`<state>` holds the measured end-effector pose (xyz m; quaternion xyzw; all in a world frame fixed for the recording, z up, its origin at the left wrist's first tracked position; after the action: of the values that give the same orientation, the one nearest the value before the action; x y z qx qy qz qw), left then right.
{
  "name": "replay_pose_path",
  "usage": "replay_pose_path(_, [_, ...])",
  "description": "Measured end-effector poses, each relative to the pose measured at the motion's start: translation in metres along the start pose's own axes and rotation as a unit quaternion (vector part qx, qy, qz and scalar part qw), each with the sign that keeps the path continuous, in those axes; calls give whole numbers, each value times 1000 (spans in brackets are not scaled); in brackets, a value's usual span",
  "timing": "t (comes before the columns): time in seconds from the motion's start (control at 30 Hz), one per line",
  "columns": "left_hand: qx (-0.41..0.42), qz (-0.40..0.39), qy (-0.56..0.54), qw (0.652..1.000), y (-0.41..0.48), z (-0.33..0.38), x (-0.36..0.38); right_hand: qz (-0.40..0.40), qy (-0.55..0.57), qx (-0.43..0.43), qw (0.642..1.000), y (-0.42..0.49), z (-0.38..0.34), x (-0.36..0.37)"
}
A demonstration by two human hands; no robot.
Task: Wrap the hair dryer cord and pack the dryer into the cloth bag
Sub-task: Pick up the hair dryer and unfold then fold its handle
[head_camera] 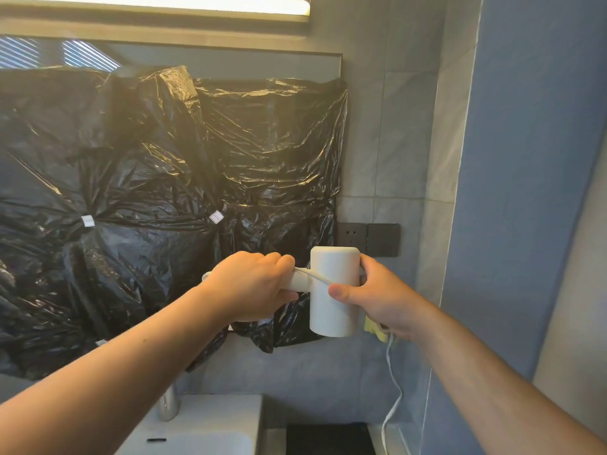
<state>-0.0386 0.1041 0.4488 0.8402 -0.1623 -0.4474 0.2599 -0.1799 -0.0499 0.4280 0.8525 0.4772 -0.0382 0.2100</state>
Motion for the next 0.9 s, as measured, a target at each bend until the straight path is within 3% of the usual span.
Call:
replay_pose_path(0.1, [-93, -63, -54, 992, 0, -7, -4, 15, 19, -5, 1000, 2, -2, -2])
replay_pose_path(0.23, [-221, -106, -126, 961, 2, -6, 2, 176, -108, -60, 977, -2, -17, -4])
replay_pose_path(0.37, [-322, -124, -280, 896, 4, -8, 11, 235, -193, -141, 942, -12, -23, 8])
replay_pose_path(0.47, [-336, -85, -449, 824, 7, -7, 7, 191, -138, -82, 968, -11, -3, 9])
replay_pose_path(0.53, [-337, -92, -505, 789, 7, -5, 2, 174, -73, -45, 981, -6, 12, 7])
replay_pose_path(0.6, [-345, -123, -576, 731, 6, -1, 4, 179, -69, -29, 981, 1, 23, 1])
replay_pose_path(0.7, [-365, -159, -723, 565, 0, 2, 10, 168, -65, 8, 984, 4, 35, -11])
replay_pose_path(0.73, [-361, -170, -753, 524, -1, 1, 10, 155, -48, 23, 986, 4, 39, -15])
replay_pose_path(0.77, [-350, -182, -769, 504, -1, 0, 10, 139, -39, 34, 989, 4, 40, -18])
replay_pose_path(0.83, [-318, -207, -775, 506, -3, 0, 9, 107, -54, 42, 992, 7, 42, -22])
replay_pose_path(0.9, [-278, -249, -761, 530, -6, 2, 9, 78, -50, 57, 994, 12, 41, -25])
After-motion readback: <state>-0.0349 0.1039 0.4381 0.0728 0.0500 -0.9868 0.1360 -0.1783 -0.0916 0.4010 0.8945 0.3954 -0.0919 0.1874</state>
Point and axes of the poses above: each hand's wrist, its own y-axis towards the middle knuckle, its own x-axis out of the palm, z = x × y, the point moved 3 cm from there along y, towards the middle knuckle
